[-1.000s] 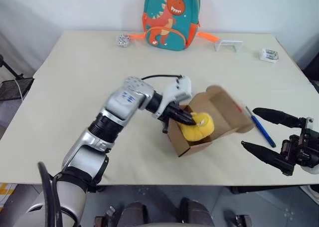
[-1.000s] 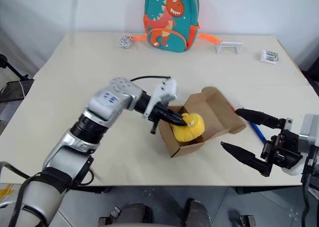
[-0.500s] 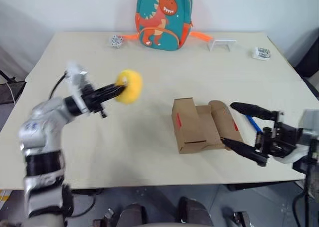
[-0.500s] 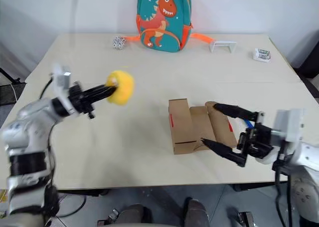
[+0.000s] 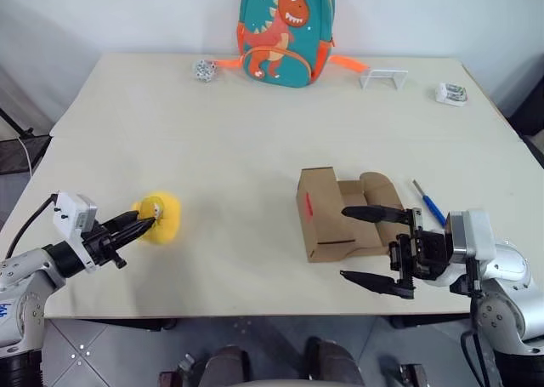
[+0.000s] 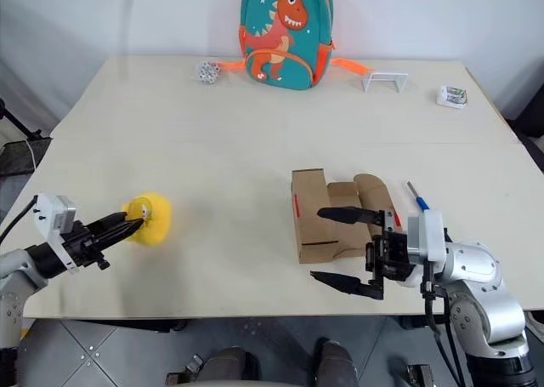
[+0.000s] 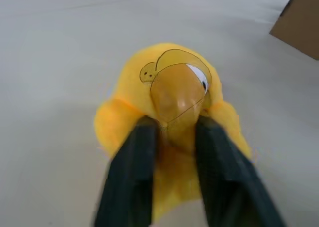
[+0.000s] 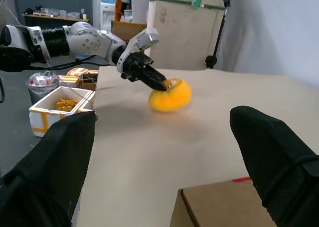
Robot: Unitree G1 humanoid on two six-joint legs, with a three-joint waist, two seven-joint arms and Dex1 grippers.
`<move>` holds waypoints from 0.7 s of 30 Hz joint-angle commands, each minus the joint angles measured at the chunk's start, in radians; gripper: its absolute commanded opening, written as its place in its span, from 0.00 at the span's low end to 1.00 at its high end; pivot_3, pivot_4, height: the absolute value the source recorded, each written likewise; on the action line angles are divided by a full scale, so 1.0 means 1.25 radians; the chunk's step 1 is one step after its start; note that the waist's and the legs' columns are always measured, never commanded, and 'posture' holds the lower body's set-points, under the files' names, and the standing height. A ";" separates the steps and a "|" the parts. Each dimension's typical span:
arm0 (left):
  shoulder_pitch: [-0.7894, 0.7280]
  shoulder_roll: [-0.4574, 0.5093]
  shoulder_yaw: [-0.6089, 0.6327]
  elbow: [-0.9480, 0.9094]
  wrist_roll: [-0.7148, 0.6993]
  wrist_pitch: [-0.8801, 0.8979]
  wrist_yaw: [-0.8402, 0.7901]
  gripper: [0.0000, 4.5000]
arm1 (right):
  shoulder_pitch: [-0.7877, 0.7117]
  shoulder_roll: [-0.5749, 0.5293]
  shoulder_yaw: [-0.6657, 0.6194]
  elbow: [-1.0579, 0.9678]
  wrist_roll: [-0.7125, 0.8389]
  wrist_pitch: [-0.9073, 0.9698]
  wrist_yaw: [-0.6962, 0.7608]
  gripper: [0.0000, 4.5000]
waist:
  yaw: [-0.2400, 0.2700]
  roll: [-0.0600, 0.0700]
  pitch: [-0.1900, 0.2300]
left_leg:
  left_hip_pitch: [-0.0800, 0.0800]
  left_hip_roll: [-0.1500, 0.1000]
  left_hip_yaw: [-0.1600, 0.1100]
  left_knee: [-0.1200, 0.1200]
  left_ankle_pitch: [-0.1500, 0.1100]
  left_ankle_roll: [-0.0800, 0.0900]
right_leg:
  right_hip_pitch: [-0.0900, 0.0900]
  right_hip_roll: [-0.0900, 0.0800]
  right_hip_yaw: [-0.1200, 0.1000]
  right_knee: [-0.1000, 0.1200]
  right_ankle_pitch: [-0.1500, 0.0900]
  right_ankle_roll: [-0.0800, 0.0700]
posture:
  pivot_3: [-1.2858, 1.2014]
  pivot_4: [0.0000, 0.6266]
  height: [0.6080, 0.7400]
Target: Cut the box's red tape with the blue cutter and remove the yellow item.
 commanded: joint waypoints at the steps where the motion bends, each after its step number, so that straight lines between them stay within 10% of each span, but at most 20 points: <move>1: 0.007 0.025 0.027 0.000 -0.016 -0.021 -0.001 0.57 | 0.000 0.003 -0.013 0.011 -0.006 -0.026 0.000 1.00 | -0.002 0.000 0.000 | 0.000 0.000 0.000 0.000 0.000 0.000 | 0.000 0.000 0.000 0.000 0.000 0.000 | 0.52 0.24 1.00; 8: 0.014 0.119 0.105 0.089 -0.049 -0.075 -0.106 0.99 | -0.007 -0.016 -0.038 0.054 -0.005 -0.038 0.014 1.00 | -0.008 0.000 0.000 | 0.001 0.000 0.001 -0.001 0.000 0.000 | -0.001 0.000 0.000 0.000 0.000 0.000 | 0.52 0.24 1.00; 21: 0.260 0.142 0.230 0.170 0.020 -0.379 -0.254 0.99 | 0.090 -0.094 -0.163 0.126 -0.046 -0.098 0.057 1.00 | -0.021 0.001 0.001 | 0.001 0.001 0.004 -0.005 -0.001 -0.001 | -0.003 0.000 0.000 0.000 0.000 -0.001 | 0.52 0.24 1.00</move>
